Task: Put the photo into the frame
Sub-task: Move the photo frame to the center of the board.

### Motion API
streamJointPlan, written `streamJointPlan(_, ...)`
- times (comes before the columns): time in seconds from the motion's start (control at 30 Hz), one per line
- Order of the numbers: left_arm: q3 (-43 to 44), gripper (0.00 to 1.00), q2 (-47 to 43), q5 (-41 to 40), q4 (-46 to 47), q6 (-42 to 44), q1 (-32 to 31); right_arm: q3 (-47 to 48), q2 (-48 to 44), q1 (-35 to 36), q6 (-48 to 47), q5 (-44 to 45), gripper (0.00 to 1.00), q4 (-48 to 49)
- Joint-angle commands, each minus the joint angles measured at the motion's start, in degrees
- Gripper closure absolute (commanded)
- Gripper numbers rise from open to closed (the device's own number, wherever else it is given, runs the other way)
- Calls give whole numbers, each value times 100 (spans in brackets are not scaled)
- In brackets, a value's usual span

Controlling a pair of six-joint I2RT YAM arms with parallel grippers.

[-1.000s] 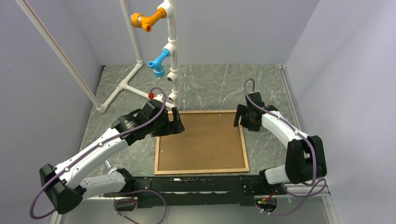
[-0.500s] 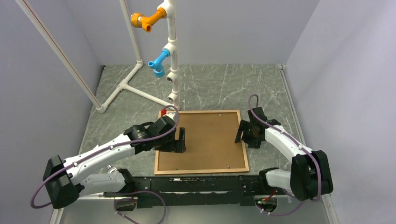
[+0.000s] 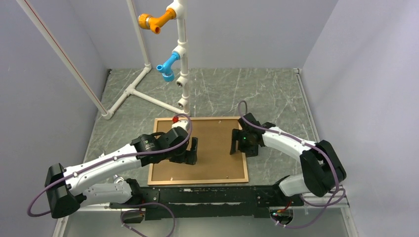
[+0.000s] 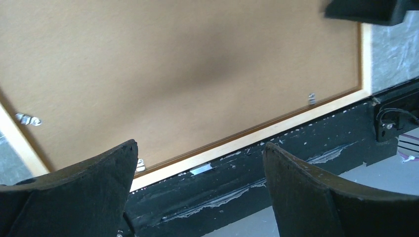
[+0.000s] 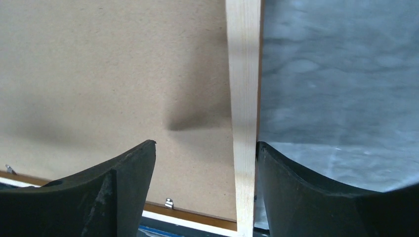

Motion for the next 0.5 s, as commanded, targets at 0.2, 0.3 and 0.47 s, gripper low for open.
streamJointPlan(0.2,-403,1,-410,-190,539,419,-350,-176,-561,526,486,121,19,-8)
streamJointPlan(0.3,-411,1,-324,-124,657,791,-458,-556,-946,658,642,56,20,-155)
streamJointPlan(0.47,-358,0,-248,-201,868,1148,-859,-880,-1252,976,945,-9,25,-337)
